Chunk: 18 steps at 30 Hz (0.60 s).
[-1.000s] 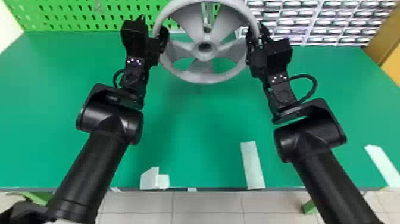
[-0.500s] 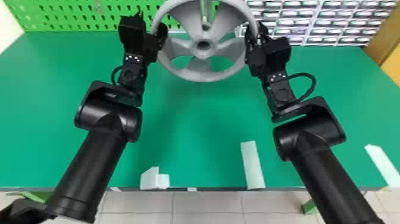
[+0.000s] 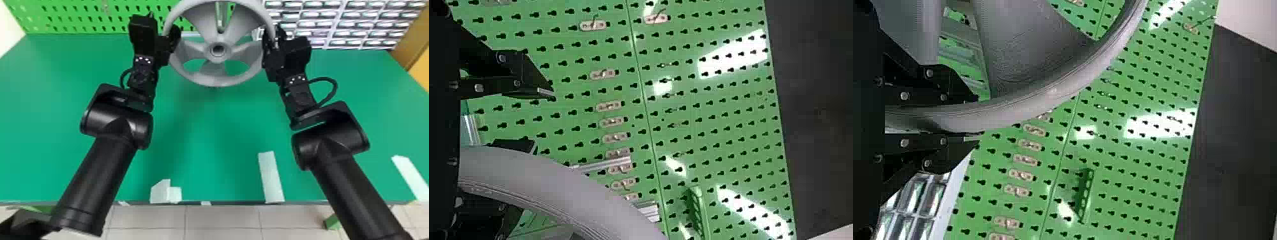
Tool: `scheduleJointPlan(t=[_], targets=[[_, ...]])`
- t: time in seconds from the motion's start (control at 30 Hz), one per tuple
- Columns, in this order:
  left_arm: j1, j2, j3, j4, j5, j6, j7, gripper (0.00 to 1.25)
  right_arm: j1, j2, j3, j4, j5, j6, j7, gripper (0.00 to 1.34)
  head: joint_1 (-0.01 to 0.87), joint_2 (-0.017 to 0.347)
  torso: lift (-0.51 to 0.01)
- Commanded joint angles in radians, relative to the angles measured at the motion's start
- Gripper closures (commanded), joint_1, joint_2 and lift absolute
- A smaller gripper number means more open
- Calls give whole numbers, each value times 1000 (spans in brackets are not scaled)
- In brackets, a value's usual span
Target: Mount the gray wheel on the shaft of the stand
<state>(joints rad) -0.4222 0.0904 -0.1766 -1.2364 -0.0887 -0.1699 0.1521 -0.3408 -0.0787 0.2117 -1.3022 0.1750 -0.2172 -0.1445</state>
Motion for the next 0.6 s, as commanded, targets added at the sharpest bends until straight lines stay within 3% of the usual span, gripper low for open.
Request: scheduleJointPlan(t=[0.0,0.57], targets=[[0,0,-3,0,1,18,40,797,0,-1,0,-3,-12,27,-32,1174,865,52,-101],[-16,0,-7,-5,29,84,12,745,-9,-1,11,-52,-37,151,-30,1174,865,52,-101]])
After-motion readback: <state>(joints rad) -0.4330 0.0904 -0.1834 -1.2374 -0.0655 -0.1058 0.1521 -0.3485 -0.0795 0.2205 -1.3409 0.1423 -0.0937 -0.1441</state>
